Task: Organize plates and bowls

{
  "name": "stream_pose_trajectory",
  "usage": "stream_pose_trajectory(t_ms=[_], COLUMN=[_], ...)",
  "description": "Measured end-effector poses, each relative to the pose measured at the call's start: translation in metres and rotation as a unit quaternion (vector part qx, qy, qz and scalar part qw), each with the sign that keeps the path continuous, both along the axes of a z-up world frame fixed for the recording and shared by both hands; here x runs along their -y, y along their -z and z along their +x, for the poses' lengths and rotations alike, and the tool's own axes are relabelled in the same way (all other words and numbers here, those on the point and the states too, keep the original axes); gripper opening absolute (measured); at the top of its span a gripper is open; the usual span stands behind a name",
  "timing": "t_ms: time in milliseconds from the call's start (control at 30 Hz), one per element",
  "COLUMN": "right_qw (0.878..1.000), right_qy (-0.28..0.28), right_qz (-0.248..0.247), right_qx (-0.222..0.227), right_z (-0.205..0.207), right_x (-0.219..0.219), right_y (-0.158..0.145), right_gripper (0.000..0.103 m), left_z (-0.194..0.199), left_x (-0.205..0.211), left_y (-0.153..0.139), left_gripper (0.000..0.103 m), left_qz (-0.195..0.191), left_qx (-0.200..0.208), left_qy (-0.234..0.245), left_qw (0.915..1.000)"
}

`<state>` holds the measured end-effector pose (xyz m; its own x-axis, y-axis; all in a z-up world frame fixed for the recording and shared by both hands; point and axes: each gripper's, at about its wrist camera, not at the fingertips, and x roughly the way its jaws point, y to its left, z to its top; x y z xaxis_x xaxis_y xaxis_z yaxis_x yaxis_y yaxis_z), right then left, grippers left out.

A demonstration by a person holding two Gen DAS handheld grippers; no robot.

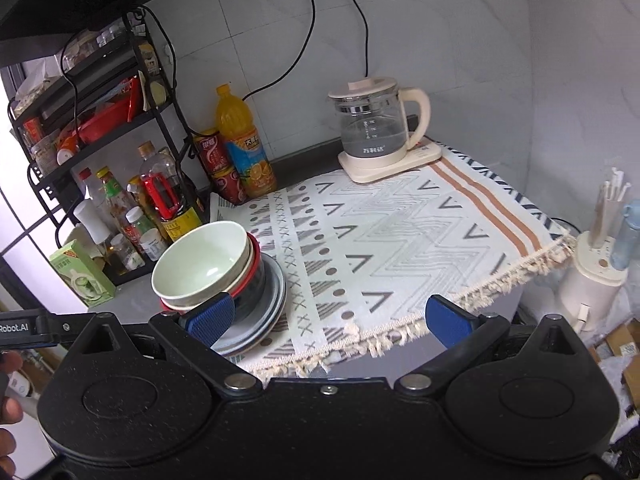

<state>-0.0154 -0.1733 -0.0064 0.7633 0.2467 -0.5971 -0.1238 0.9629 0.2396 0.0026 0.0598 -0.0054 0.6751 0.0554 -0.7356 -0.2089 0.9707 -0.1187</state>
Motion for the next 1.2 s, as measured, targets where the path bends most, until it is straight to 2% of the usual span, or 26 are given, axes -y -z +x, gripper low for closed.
stream_pose_trajectory(t_ms=[500, 633, 900, 1200], right_qw=[0.999, 0.999, 0.996, 0.997], right_qy=[0.010, 0.012, -0.002, -0.023], right_qz=[-0.033, -0.034, -0.070, -0.058], right_qx=[0.029, 0.039, 0.062, 0.055], right_z=[-0.085, -0.098, -0.121, -0.136], right_x=[-0.031, -0.033, -0.044, -0.053], right_y=[0.006, 0.005, 0.000, -0.001], right_gripper=[0.103, 0.103, 0.103, 0.103], left_z=[-0.076, -0.092, -0.115, -0.132], left_x=[-0.012, -0.019, -0.033, -0.050], left_y=[0.011, 0.011, 0.010, 0.001], left_gripper=[0.103, 0.103, 0.103, 0.103], left_qz=[0.025, 0.029, 0.035, 0.038], left_qx=[0.014, 0.025, 0.032, 0.036], left_qy=[0.018, 0.018, 0.008, -0.007], left_qw=[0.9994, 0.9991, 0.9989, 0.9986])
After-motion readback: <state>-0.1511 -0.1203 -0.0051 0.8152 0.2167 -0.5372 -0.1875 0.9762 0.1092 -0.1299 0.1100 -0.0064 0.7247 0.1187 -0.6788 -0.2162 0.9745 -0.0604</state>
